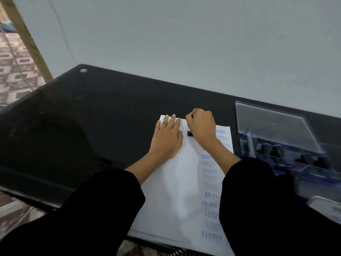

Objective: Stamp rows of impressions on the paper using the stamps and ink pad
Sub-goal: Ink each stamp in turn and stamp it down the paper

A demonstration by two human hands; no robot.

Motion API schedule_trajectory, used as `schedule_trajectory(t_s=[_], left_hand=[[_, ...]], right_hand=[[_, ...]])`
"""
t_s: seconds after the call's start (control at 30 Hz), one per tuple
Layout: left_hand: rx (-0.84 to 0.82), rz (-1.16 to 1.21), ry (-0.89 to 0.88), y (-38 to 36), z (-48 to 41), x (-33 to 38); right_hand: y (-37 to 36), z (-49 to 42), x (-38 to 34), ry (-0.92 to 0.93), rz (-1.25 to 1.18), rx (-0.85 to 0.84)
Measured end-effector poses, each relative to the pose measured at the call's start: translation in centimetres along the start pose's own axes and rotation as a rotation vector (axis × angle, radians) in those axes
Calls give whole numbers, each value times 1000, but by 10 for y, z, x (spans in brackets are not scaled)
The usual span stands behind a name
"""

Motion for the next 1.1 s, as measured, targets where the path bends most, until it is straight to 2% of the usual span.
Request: schedule_trajectory(t_s=[0.13, 0.23, 0.3, 0.5, 0.63, 0.77, 0.9, 1.1], left_hand=[[15, 11, 3, 1, 1, 0], [55, 72, -9, 5, 4, 2], [92, 102, -15, 8, 4, 4], [116, 109, -11, 13, 5, 12], [174, 231, -47, 22, 10, 26], [164, 340, -119, 30, 22, 55], [55, 379, -177, 35, 36, 96], [-56, 325, -332, 40, 65, 156]], right_hand=[[9, 6, 4, 13, -132, 36], [36, 9, 24, -107, -395, 169], [54, 10, 37, -162, -485, 222], [83, 20, 67, -168, -398, 150], [105, 32, 87, -192, -440, 150], [131, 48, 107, -196, -439, 123], [150, 67, 125, -178, -362, 21], [145, 97, 144, -193, -248, -378]])
Point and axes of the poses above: each hand's wrist, its own z-axis away from the middle knuckle, its own y-axis out of the back of the hand, x = y × z, the point moved 5 cm from there along -z, towards the middle knuckle, and after that the axes turned 6 degrees about z, right-handed, at the moved point
